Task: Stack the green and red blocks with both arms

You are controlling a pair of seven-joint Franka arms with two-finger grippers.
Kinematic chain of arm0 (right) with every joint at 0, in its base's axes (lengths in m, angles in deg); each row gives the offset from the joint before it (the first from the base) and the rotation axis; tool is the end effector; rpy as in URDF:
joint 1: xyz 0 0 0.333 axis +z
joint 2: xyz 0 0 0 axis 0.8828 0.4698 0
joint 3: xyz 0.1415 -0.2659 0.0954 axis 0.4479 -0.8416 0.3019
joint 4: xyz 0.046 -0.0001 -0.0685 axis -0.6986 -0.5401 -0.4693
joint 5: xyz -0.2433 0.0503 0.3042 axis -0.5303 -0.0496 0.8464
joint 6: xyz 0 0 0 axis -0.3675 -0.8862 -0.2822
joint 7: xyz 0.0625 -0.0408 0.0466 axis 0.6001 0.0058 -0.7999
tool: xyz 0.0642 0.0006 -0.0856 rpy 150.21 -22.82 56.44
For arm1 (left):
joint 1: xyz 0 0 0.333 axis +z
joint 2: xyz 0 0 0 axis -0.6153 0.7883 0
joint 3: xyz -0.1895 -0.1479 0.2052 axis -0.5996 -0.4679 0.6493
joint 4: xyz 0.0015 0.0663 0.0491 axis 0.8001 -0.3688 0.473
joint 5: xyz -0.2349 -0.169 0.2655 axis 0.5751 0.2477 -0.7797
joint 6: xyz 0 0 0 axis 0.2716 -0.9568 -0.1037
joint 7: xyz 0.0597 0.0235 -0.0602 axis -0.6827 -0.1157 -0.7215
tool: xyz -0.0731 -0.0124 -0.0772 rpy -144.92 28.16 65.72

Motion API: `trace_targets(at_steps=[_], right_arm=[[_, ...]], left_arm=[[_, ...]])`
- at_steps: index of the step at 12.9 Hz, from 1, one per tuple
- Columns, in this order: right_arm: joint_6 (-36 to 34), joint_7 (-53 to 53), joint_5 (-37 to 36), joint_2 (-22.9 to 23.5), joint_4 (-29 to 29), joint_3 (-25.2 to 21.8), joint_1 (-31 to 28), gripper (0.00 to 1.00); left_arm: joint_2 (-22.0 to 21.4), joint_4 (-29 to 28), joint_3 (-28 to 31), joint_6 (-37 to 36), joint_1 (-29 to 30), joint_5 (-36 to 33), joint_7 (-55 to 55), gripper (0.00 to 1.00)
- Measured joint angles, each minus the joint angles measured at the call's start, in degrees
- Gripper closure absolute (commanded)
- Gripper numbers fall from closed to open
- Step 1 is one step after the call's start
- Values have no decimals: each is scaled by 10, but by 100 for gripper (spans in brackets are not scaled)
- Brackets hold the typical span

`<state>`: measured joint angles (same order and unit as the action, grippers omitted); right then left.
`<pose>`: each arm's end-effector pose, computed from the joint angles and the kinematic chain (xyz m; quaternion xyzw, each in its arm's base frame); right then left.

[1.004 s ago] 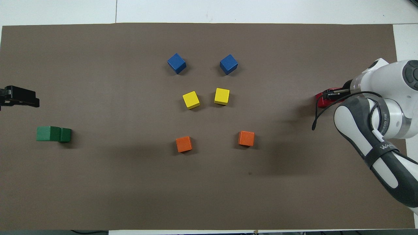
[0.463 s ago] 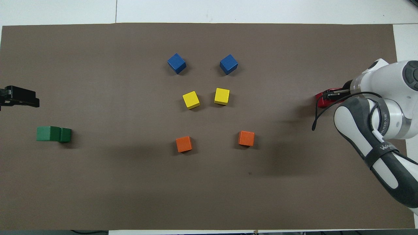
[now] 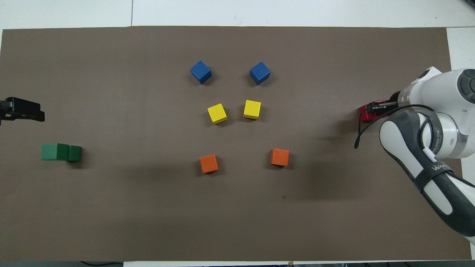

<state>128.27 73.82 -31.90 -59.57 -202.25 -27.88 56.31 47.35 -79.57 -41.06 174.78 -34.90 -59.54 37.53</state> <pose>0.5982 -0.0438 0.3494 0.9989 0.0107 0.0442 0.0139 0.5466 0.0058 0.6139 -0.9999 -0.0116 -0.0063 0.0090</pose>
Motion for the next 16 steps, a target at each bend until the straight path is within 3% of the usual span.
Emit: trace_targets(at_steps=[1, 2, 3, 5, 6, 13, 16], right_arm=[[0, 0, 0, 0, 0, 0, 0, 100], [0, 0, 0, 0, 0, 0, 0, 89], [0, 0, 0, 0, 0, 0, 0, 67], [0, 0, 0, 0, 0, 0, 0, 13], [0, 0, 0, 0, 0, 0, 0, 0], [-2, 0, 0, -1, 0, 0, 0, 0], [-53, 0, 0, -5, 40, 1, 1, 0]], left_arm=[[0, 0, 0, 0, 0, 0, 0, 0], [0, 0, 1, 1, 0, 0, 0, 0], [0, 0, 2, 2, 0, 0, 0, 0], [0, 0, 2, 4, 0, 0, 0, 0], [0, -1, 2, 5, 0, 0, 0, 0], [0, -3, 1, 9, 0, 0, 0, 0], [0, -4, 1, 10, 0, 0, 0, 0]])
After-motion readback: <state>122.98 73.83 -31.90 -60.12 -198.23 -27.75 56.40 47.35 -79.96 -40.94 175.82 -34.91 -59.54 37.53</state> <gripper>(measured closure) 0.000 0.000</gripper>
